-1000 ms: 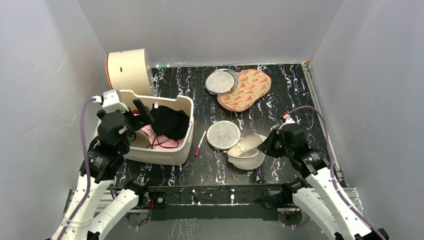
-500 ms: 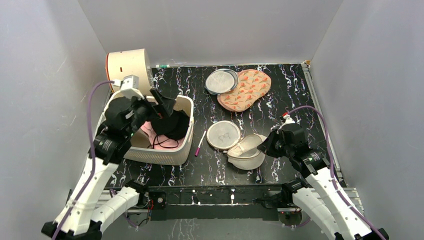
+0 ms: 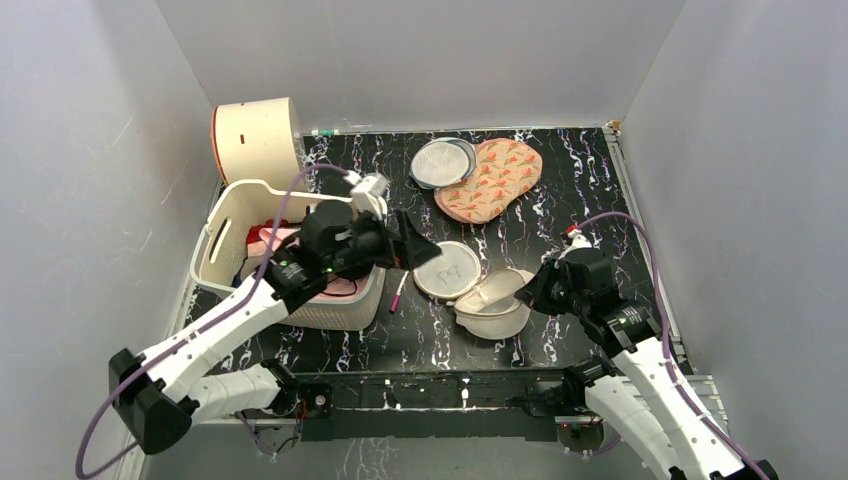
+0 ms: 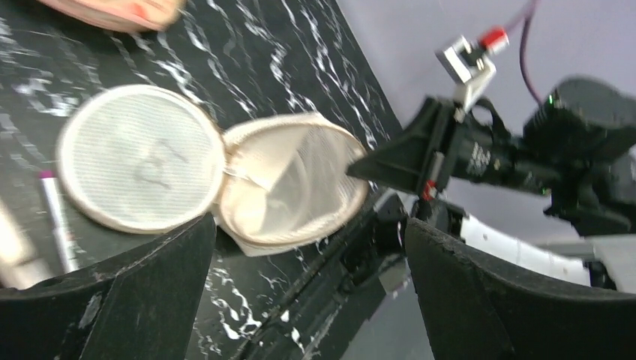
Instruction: Unzip the laundry bag and remove the bra
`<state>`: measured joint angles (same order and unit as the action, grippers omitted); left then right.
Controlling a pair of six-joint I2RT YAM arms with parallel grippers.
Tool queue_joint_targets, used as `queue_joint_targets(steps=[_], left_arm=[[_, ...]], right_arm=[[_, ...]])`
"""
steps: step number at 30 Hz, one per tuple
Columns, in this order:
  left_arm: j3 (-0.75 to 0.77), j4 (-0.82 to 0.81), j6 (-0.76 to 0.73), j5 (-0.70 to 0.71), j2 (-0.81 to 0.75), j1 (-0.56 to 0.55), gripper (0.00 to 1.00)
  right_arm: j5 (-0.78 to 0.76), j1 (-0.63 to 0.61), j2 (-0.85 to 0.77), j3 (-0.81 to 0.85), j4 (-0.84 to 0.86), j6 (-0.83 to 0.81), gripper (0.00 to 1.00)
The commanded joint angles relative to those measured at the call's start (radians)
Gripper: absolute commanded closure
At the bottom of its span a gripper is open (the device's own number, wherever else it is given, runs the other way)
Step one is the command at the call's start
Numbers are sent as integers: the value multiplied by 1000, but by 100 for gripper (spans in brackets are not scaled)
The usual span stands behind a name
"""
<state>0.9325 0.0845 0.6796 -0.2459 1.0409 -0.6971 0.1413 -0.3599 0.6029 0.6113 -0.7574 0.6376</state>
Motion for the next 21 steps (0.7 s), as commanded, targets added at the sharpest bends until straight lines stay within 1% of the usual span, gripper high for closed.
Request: queue_joint_targets(steps=[1, 4, 8, 11, 16, 21], left_arm=[[83, -3, -60, 114, 95, -148, 4], [124, 66, -91, 205, 176, -207, 5], [162, 155, -123, 295, 249, -260, 5], [189, 199, -144, 344, 294, -294, 5], [213, 255, -137, 390, 363, -314, 6], [228, 282, -133, 423, 417, -314, 6]], right_arm=[[-5, -4, -8, 11, 61, 5, 100], [-35, -5, -8, 24, 44, 15, 100], [-181, -5, -32, 50, -19, 56, 100], [-259, -5, -78, 58, -42, 87, 100], [-368, -5, -146, 66, -74, 147, 100], [-380, -5, -164, 68, -78, 155, 97]])
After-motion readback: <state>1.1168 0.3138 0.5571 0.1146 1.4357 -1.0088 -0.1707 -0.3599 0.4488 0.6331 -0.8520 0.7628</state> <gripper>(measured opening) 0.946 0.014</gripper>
